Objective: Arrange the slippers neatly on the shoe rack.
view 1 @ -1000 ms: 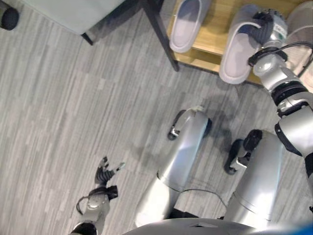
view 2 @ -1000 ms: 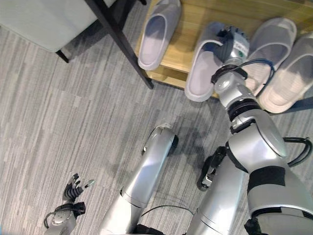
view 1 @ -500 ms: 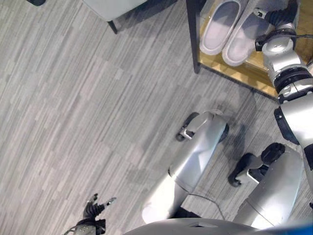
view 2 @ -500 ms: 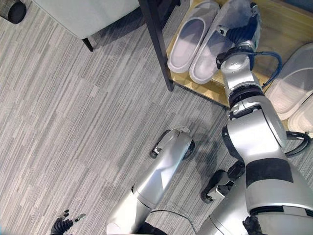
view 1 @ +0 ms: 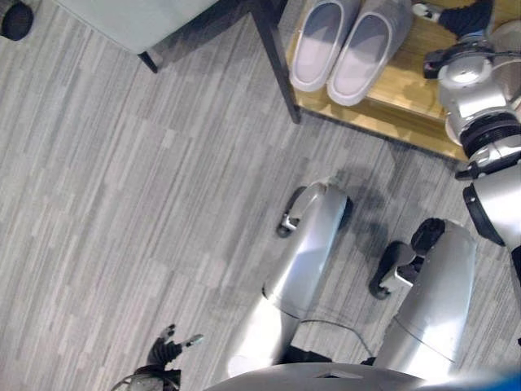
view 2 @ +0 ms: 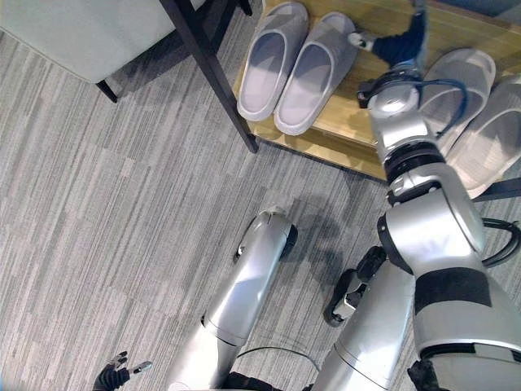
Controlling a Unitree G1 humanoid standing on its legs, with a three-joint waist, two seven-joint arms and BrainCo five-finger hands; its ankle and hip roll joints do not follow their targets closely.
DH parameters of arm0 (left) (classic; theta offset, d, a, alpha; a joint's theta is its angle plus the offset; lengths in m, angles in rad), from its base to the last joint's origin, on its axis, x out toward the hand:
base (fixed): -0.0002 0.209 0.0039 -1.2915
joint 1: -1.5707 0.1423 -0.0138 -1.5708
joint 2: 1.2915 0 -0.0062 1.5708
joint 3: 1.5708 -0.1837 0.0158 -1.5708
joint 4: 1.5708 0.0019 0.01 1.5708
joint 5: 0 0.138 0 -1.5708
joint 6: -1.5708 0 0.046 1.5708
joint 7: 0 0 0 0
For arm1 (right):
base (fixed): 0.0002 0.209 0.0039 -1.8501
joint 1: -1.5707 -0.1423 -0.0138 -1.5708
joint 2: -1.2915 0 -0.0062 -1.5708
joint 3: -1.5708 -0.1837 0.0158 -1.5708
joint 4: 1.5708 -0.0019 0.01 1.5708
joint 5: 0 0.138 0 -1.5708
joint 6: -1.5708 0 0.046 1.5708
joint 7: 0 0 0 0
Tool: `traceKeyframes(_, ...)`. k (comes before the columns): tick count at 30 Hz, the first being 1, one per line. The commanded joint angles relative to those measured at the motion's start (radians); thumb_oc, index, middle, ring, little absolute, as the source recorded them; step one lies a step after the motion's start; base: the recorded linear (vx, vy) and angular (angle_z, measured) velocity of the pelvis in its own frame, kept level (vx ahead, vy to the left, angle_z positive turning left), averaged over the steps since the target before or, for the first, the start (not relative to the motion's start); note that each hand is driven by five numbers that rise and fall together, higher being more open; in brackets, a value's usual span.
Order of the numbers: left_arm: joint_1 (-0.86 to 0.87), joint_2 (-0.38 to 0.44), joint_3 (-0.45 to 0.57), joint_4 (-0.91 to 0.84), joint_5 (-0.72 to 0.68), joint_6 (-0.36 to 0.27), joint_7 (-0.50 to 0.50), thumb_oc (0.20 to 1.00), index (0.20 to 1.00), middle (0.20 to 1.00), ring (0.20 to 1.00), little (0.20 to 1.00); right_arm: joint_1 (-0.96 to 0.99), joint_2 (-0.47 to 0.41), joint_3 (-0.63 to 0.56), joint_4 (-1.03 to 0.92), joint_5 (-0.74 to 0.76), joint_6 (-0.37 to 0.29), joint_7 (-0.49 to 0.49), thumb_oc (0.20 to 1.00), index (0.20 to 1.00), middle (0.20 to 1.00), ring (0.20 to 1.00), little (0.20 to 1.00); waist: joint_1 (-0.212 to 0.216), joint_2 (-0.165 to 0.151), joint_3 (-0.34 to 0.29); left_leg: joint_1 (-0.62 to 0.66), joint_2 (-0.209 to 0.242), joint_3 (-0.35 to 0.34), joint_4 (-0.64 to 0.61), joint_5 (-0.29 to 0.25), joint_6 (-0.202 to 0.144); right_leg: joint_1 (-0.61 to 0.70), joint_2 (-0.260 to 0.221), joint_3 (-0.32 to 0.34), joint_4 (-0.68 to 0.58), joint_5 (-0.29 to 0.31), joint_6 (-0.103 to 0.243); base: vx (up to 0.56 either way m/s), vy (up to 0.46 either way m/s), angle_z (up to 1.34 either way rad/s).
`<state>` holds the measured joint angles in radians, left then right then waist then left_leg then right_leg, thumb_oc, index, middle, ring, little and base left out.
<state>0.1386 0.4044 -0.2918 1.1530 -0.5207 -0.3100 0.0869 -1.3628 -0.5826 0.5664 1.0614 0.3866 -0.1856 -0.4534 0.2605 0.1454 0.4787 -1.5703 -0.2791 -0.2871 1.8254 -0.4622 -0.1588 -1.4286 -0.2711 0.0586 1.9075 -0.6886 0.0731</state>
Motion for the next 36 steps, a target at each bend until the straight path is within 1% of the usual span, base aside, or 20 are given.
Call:
traceKeyframes(1, 0.007, 0.009, -0.007, 0.026, -0.011, 0.008, -0.002, 1.000, 1.000, 1.000, 1.000, 1.000, 0.016, -0.091, 0.047, -0.271, -0.094, -0.114, -0.003, 1.000, 1.000, 1.000, 1.000, 1.000, 0.017, 0.006, 0.041, 0.000, -0.044, 0.080, -0.209, 0.016, 0.135, -0.069, 0.026, 0.121, -0.171, 0.156, -0.129, -0.06, -0.030, -0.07)
traceKeyframes(3, 0.017, -0.003, 0.020, 0.011, -0.025, 0.009, -0.020, 1.000, 1.000, 1.000, 1.000, 1.000, 0.140, -0.120, -0.024, -0.507, -0.104, -0.153, 0.011, 1.000, 1.000, 1.000, 1.000, 1.000, 0.002, -0.003, 0.041, 0.000, -0.045, 0.074, -0.234, 0.042, 0.132, -0.074, 0.028, 0.120, -0.180, 0.172, -0.121, -0.08, -0.052, -0.05)
traceKeyframes(4, 0.026, -0.019, 0.048, -0.002, -0.026, 0.016, -0.040, 1.000, 1.000, 1.000, 1.000, 1.000, 0.282, -0.188, -0.086, -0.785, -0.180, -0.172, 0.037, 1.000, 1.000, 1.000, 1.000, 1.000, -0.030, -0.034, 0.041, 0.000, -0.044, 0.065, -0.268, 0.058, 0.125, -0.074, 0.024, 0.121, -0.202, 0.176, -0.116, -0.09, -0.068, -0.04)
traceKeyframes(5, 0.037, -0.025, 0.060, -0.014, -0.012, 0.008, -0.035, 1.000, 1.000, 1.000, 1.000, 1.000, 0.400, -0.221, -0.183, -0.952, -0.239, -0.194, 0.012, 1.000, 1.000, 1.000, 1.000, 1.000, -0.052, -0.037, 0.041, 0.000, -0.046, 0.072, -0.267, 0.064, 0.127, -0.074, 0.024, 0.121, -0.195, 0.178, -0.116, -0.06, -0.052, 0.05)
traceKeyframes(7, 0.046, -0.046, 0.066, -0.009, -0.001, 0.016, -0.053, 1.000, 1.000, 1.000, 1.000, 1.000, 0.510, -0.221, -0.247, -1.056, -0.266, -0.201, 0.040, 1.000, 1.000, 1.000, 1.000, 1.000, -0.066, -0.049, 0.041, 0.000, -0.046, 0.065, -0.296, 0.072, 0.124, -0.084, 0.026, 0.129, -0.201, 0.173, -0.111, -0.05, -0.025, 0.04)
traceKeyframes(8, 0.044, -0.063, 0.079, -0.005, 0.039, 0.002, -0.033, 1.000, 1.000, 1.000, 1.000, 1.000, 0.738, -0.201, -0.384, -1.219, -0.295, -0.211, 0.069, 1.000, 1.000, 1.000, 1.000, 1.000, -0.096, -0.071, 0.041, 0.000, -0.046, 0.065, -0.306, 0.083, 0.120, -0.090, 0.028, 0.130, -0.201, 0.181, -0.105, -0.17, -0.069, 0.00)
traceKeyframes(9, 0.009, -0.091, 0.098, -0.001, -0.003, 0.019, -0.068, 1.000, 1.000, 1.000, 1.000, 1.000, 1.026, -0.181, -0.454, -1.329, -0.191, -0.221, 0.221, 1.000, 1.000, 1.000, 1.000, 1.000, -0.146, -0.109, 0.041, 0.000, -0.044, 0.056, -0.328, 0.102, 0.108, -0.101, 0.038, 0.136, -0.201, 0.188, -0.097, -0.16, -0.072, -0.06)
traceKeyframes(13, -0.018, -0.099, 0.136, 0.013, -0.003, 0.019, -0.091, 1.000, 1.000, 1.000, 1.000, 1.000, 1.228, -0.197, -0.510, -1.404, -0.187, -0.224, 0.307, 1.000, 1.000, 1.000, 1.000, 1.000, -0.188, -0.132, 0.041, 0.000, -0.021, 0.068, -0.378, 0.125, 0.103, -0.110, 0.047, 0.132, -0.230, 0.200, -0.088, -0.14, -0.004, -0.22)
traceKeyframes(15, -0.116, -0.101, 0.190, 0.071, -0.039, 0.047, -0.126, 1.000, 1.000, 1.000, 1.000, 1.000, 1.326, -0.048, -0.470, -1.247, -0.102, -0.169, 0.341, 1.000, 1.000, 1.000, 1.000, 1.000, -0.223, -0.159, 0.014, 0.064, 0.048, 0.069, -0.557, 0.195, 0.091, -0.011, 0.020, 0.077, -0.417, 0.232, -0.071, -0.33, -0.036, -0.22)
traceKeyframes(16, -0.158, -0.082, 0.217, 0.091, -0.019, 0.053, -0.114, 1.000, 1.000, 1.000, 1.000, 1.000, 1.405, 0.029, -0.454, -1.139, -0.095, -0.129, 0.358, 1.000, 1.000, 1.000, 1.000, 1.000, -0.250, -0.184, -0.029, 0.202, 0.100, 0.064, -0.719, 0.240, 0.080, 0.145, 0.014, 0.021, -0.596, 0.246, -0.069, -0.33, -0.108, -0.04)
traceKeyframes(18, -0.187, -0.055, 0.234, 0.094, 0.018, 0.047, -0.103, 1.000, 1.000, 1.000, 1.000, 1.000, 1.446, 0.086, -0.434, -0.986, -0.113, -0.100, 0.362, 1.000, 1.000, 1.000, 1.000, 1.000, -0.256, -0.189, -0.070, 0.373, 0.140, 0.049, -0.882, 0.284, 0.085, 0.320, 0.010, -0.033, -0.782, 0.276, -0.061, -0.18, -0.095, 0.01)
traceKeyframes(19, -0.200, -0.045, 0.241, 0.089, 0.049, 0.049, -0.099, 1.000, 1.000, 1.000, 1.000, 1.000, 1.449, 0.141, -0.411, -0.778, -0.170, -0.067, 0.331, 1.000, 1.000, 1.000, 1.000, 1.000, -0.257, -0.200, -0.112, 0.553, 0.164, 0.034, -1.036, 0.322, 0.090, 0.504, 0.017, -0.074, -0.954, 0.312, -0.043, -0.04, -0.075, -0.34)
traceKeyframes(20, -0.200, -0.045, 0.241, 0.089, 0.049, 0.049, -0.099, 1.000, 1.000, 1.000, 1.000, 1.000, 1.449, 0.141, -0.411, -0.778, -0.170, -0.067, 0.331, 1.000, 1.000, 1.000, 1.000, 1.000, -0.257, -0.200, -0.111, 0.555, 0.165, 0.033, -1.036, 0.322, 0.090, 0.506, 0.017, -0.075, -0.955, 0.313, -0.043, 0.03, -0.103, -0.56)
traceKeyframes(22, -0.201, -0.040, 0.228, 0.082, 0.130, 0.033, -0.047, 1.000, 1.000, 1.000, 1.000, 1.000, 1.458, 0.189, -0.410, -0.649, -0.157, -0.063, 0.332, 1.000, 1.000, 1.000, 1.000, 1.000, -0.257, -0.213, -0.154, 0.743, 0.196, 0.029, -1.196, 0.361, 0.090, 0.683, 0.032, -0.111, -1.109, 0.361, -0.015, 0.13, -0.060, -0.24)
traceKeyframes(23, -0.208, -0.042, 0.185, 0.053, 0.205, 0.025, -0.036, 1.000, 1.000, 1.000, 1.000, 1.000, 1.450, 0.223, -0.398, -0.480, -0.164, -0.051, 0.325, 1.000, 1.000, 1.000, 1.000, 1.000, -0.254, -0.210, -0.205, 0.904, 0.219, 0.022, -1.358, 0.431, 0.088, 0.845, 0.043, -0.140, -1.286, 0.450, 0.011, 0.20, -0.054, 0.12)
traceKeyframes(24, -0.204, -0.043, 0.173, 0.047, 0.222, 0.022, -0.033, 1.000, 1.000, 1.000, 1.000, 1.000, 1.450, 0.233, -0.405, -0.411, -0.177, -0.042, 0.322, 1.000, 1.000, 1.000, 1.000, 1.000, -0.253, -0.206, -0.226, 0.982, 0.229, 0.018, -1.423, 0.441, 0.087, 0.919, 0.050, -0.145, -1.354, 0.468, 0.015, 0.16, -0.037, -0.13)
traceKeyframes(25, -0.205, -0.043, 0.173, 0.047, 0.222, 0.023, -0.033, 1.000, 1.000, 1.000, 1.000, 1.000, 1.450, 0.233, -0.405, -0.411, -0.177, -0.042, 0.322, 1.000, 1.000, 1.000, 1.000, 1.000, -0.253, -0.206, -0.223, 0.987, 0.229, 0.017, -1.426, 0.441, 0.087, 0.924, 0.051, -0.146, -1.357, 0.469, 0.015, 0.20, -0.059, -0.19)
traceKeyframes(31, -0.219, -0.061, 0.111, -0.003, 0.294, 0.001, -0.020, 1.000, 1.000, 1.000, 1.000, 1.000, 1.447, 0.264, -0.433, -0.022, -0.245, 0.011, 0.328, 1.000, 1.000, 1.000, 1.000, 1.000, -0.261, -0.181, -0.373, 1.309, 0.285, 0.029, -1.695, 0.477, 0.084, 1.239, 0.082, -0.165, -1.659, 0.568, 0.056, 0.19, -0.114, -0.21)
traceKeyframes(33, -0.164, -0.130, 0.000, -0.189, 0.365, -0.019, 0.010, 1.000, 1.000, 1.000, 1.000, 1.000, 1.446, 0.275, -0.453, 0.078, -0.270, 0.028, 0.309, 1.000, 1.000, 1.000, 1.000, 1.000, -0.240, -0.166, -0.414, 1.395, 0.295, 0.016, -1.750, 0.473, 0.089, 1.325, 0.083, -0.185, -1.711, 0.573, 0.058, 0.17, -0.186, -0.08)
traceKeyframes(36, -0.138, -0.127, -0.088, -0.362, 0.443, 0.003, -0.010, 1.000, 1.000, 1.000, 1.000, 1.000, 1.449, 0.281, -0.480, 0.129, -0.259, 0.034, 0.309, 1.000, 1.000, 1.000, 1.000, 1.000, -0.228, -0.159, -0.432, 1.466, 0.309, 0.011, -1.794, 0.471, 0.089, 1.398, 0.089, -0.200, -1.747, 0.570, 0.060, 0.06, -0.159, 0.14)
